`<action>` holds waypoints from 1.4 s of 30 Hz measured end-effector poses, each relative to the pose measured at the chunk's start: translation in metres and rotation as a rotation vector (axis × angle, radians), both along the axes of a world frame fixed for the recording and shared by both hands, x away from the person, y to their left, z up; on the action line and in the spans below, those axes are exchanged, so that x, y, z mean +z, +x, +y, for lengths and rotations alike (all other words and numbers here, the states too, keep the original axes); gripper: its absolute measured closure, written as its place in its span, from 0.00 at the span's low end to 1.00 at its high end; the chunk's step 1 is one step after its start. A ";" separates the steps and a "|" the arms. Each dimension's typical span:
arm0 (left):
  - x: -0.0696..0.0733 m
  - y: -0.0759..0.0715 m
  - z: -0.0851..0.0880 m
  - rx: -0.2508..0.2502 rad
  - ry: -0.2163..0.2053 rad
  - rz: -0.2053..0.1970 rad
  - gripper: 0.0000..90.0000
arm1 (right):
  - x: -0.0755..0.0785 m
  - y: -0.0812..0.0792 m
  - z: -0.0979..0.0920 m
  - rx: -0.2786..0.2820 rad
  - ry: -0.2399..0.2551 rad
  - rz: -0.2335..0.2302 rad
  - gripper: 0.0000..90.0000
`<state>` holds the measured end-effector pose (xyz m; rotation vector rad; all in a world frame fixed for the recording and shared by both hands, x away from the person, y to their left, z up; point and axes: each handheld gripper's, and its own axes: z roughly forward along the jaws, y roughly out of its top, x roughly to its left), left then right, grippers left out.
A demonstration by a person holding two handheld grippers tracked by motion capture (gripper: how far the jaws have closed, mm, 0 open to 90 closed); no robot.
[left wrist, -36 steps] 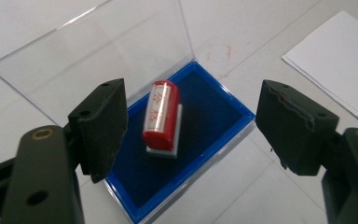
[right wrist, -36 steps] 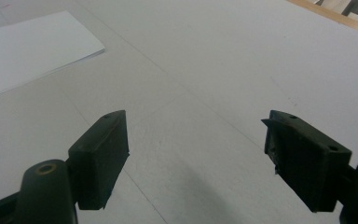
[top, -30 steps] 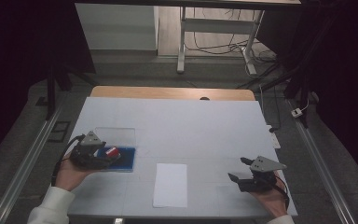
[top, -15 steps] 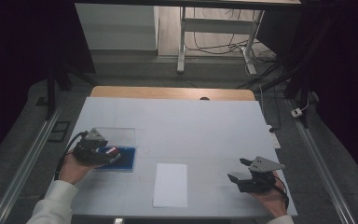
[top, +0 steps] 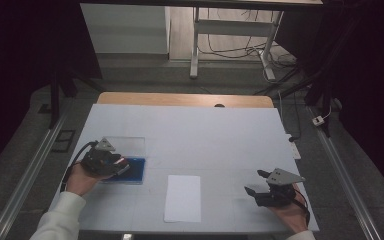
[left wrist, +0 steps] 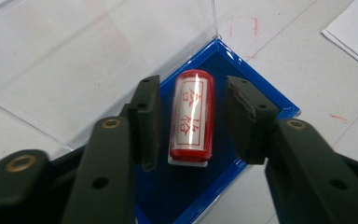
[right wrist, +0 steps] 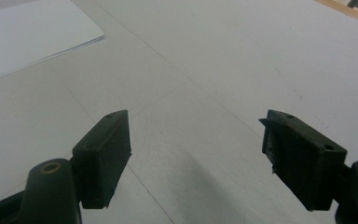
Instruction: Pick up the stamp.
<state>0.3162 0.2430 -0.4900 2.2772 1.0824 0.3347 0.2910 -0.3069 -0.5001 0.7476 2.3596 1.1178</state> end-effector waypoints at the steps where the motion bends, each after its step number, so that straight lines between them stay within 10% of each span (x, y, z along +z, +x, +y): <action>1: 0.000 0.000 0.000 -0.004 0.002 0.002 0.70 | 0.000 0.000 0.000 0.001 -0.002 -0.001 0.26; 24: 0.000 -0.001 0.001 -0.003 0.012 -0.008 0.78 | -0.002 0.000 -0.001 0.002 0.001 0.003 0.27; 42: 0.023 -0.017 0.018 0.005 -0.065 -0.041 0.78 | -0.004 -0.001 0.001 0.004 -0.009 -0.001 0.27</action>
